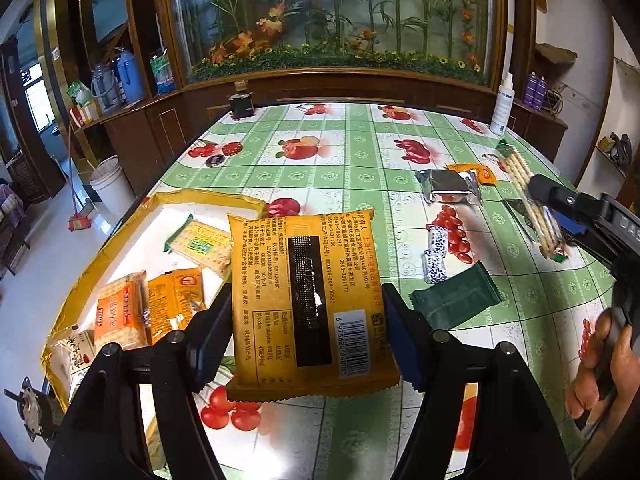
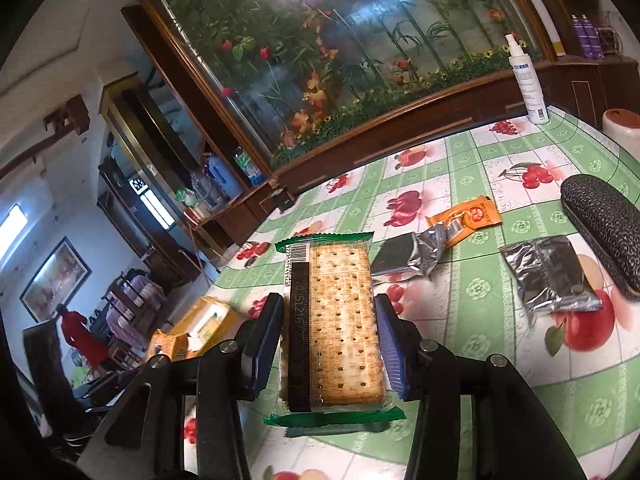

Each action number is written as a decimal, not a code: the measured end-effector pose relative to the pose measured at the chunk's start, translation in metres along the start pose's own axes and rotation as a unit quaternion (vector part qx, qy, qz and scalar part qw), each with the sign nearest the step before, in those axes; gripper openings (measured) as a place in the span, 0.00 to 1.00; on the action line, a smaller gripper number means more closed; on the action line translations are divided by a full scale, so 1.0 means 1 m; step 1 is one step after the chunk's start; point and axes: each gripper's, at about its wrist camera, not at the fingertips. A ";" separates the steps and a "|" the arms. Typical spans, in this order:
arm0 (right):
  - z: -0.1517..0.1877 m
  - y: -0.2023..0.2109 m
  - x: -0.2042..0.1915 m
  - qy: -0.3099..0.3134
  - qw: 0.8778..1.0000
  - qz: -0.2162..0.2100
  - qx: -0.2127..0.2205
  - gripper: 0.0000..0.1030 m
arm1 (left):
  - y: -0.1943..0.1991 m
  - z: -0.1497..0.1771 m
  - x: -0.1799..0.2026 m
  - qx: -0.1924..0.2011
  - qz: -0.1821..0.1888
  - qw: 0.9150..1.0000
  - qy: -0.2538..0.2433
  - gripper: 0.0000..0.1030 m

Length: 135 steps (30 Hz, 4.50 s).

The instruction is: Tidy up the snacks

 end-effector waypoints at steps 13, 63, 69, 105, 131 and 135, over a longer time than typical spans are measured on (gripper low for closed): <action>0.009 0.015 -0.063 0.028 0.999 -0.046 -0.004 0.46 | 0.011 0.009 -0.033 0.011 -0.009 0.999 0.031 0.68; 0.085 -0.061 -0.200 0.199 0.974 -0.046 -0.097 0.45 | 0.025 0.039 -0.121 0.044 -0.055 0.992 0.108 0.68; 0.095 -0.081 -0.212 0.212 0.969 -0.053 -0.114 0.45 | 0.021 0.046 -0.133 0.038 -0.058 0.990 0.122 0.68; 0.127 -0.229 -0.230 0.222 0.953 -0.020 -0.204 0.48 | -0.020 0.076 -0.172 -0.044 -0.068 0.985 0.156 0.68; 0.063 -0.085 -0.110 0.110 0.988 0.036 -0.098 0.68 | 0.018 0.041 -0.102 0.007 -0.069 0.994 0.084 0.78; 0.057 -0.058 -0.072 0.080 0.991 0.065 -0.085 0.70 | 0.014 0.034 -0.082 0.004 -0.049 0.996 0.068 0.78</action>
Point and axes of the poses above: each gripper's, at about its wrist camera, not at the fingertips, and y roughly against the way its jaws point, x to its right, z to its underside, and after that the axes turned 6 degrees about -y, right-handed
